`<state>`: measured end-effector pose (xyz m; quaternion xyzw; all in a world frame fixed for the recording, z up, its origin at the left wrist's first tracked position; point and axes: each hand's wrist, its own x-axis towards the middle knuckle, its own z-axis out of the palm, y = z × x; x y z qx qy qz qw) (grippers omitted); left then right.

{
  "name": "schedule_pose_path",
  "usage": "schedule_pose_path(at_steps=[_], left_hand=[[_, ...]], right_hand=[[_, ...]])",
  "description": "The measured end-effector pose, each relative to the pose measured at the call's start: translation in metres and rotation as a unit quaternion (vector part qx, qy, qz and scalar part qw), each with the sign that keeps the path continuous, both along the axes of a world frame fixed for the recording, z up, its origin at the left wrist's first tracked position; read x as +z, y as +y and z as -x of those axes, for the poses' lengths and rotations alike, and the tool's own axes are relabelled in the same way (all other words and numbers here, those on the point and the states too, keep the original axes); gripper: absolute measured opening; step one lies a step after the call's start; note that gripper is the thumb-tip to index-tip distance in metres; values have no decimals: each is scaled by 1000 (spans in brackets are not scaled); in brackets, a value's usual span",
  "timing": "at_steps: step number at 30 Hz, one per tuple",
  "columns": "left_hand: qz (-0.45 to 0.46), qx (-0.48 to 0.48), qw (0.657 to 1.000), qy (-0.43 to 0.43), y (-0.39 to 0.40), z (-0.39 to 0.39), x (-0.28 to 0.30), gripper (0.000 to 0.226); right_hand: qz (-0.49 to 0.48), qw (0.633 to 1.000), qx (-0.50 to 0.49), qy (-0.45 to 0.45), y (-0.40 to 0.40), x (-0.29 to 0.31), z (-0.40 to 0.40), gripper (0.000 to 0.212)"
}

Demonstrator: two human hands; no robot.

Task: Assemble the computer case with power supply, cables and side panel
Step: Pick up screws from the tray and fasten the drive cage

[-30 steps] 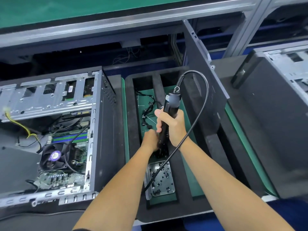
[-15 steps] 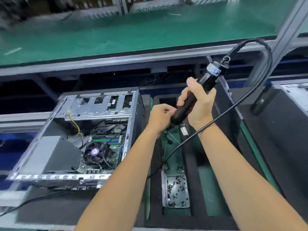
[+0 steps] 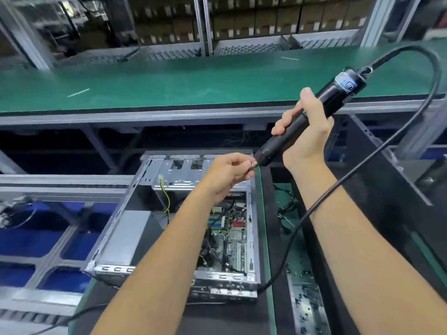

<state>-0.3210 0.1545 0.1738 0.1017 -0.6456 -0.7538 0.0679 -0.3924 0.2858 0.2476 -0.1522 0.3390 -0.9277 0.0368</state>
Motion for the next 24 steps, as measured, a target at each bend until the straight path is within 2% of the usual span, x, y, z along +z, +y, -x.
schedule_pose_path(at_steps=[9, 18, 24], left_hand=[[-10, -16, 1000, -10, -86, -24, -10, 17], [-69, -8, 997, -21, -105, -21, -28, 15], [6, -22, 1000, -3, -113, -21, -35, 18]], right_hand=[[-21, 999, -39, 2, -78, 6, -20, 30], [-53, 996, -64, -18, -109, -10, -11, 32], [-61, 994, -74, -58, -124, -15, -5, 32]])
